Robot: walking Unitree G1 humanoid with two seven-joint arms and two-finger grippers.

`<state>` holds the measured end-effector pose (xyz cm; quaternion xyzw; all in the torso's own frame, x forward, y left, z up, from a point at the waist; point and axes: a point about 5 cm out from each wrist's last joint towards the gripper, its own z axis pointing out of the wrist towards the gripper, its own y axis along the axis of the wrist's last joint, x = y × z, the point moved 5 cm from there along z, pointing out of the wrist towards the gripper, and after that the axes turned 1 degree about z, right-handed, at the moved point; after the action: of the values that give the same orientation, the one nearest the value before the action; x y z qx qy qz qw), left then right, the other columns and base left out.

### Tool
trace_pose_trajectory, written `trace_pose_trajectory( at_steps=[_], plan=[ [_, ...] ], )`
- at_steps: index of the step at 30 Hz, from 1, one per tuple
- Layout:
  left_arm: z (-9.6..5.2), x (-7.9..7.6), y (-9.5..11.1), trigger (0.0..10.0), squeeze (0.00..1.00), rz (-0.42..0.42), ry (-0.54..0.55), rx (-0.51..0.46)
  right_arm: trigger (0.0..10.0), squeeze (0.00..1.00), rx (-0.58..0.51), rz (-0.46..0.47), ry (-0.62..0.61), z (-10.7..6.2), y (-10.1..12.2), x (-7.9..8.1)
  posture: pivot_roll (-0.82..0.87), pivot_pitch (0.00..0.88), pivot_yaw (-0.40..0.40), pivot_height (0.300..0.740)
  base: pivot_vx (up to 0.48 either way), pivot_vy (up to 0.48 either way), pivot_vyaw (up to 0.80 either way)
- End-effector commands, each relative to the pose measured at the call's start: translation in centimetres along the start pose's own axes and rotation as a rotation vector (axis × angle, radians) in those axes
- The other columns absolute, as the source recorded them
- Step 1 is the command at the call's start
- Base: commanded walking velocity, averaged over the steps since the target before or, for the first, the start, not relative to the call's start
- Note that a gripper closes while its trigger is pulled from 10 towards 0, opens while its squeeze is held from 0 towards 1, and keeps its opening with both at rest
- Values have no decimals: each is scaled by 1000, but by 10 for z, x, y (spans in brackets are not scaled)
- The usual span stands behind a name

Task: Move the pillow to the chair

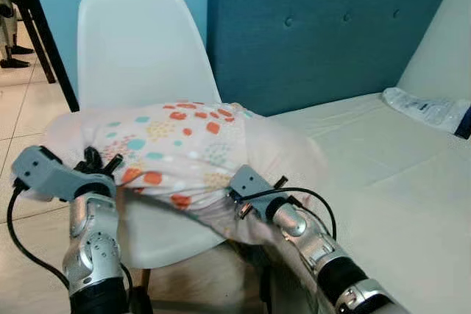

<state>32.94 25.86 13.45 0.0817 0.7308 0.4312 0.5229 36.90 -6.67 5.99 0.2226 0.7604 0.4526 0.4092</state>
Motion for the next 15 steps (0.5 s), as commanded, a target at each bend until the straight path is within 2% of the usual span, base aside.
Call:
trace_pose_trajectory(
  at_steps=[1,3,4,5,6,8,10,12,13,14,15],
  plan=[
    [-52,98,-39,0,0,32,306,109,10000,0,49,122,7,-7,-16,-5,86,79,-69,493,0,0,0],
    [-55,103,-48,0,0,30,333,152,10000,0,30,218,73,-10,-13,1,82,79,-65,493,0,0,0],
    [-55,103,-48,0,0,30,333,152,10000,0,30,218,73,-10,-13,1,82,79,-65,493,0,0,0],
    [-57,105,-55,0,0,31,338,181,10000,0,18,278,81,-11,-10,-2,74,76,-61,493,0,0,0],
    [-57,105,-55,0,0,31,338,181,10000,0,18,278,81,-11,-10,-2,74,76,-61,493,0,0,0],
    [-62,112,-73,0,0,33,346,257,10000,0,-10,381,110,-15,-3,-12,70,74,-58,493,0,0,0],
    [-62,112,-73,0,0,33,346,257,10000,0,-10,381,110,-15,-3,-12,70,74,-58,493,0,0,0],
    [-68,121,-91,0,0,40,355,336,10000,0,-37,441,117,-24,7,-34,68,70,-58,493,0,0,0],
    [-68,121,-91,0,0,40,355,336,10000,0,-37,441,117,-24,7,-34,68,70,-58,493,0,0,0],
    [-72,124,-104,0,0,40,345,390,10000,0,8,463,119,-37,8,-54,70,69,-59,493,0,0,0],
    [-73,124,-106,0,0,43,340,400,10000,0,56,460,98,-44,4,-63,71,67,-62,493,0,0,0]
  ],
)
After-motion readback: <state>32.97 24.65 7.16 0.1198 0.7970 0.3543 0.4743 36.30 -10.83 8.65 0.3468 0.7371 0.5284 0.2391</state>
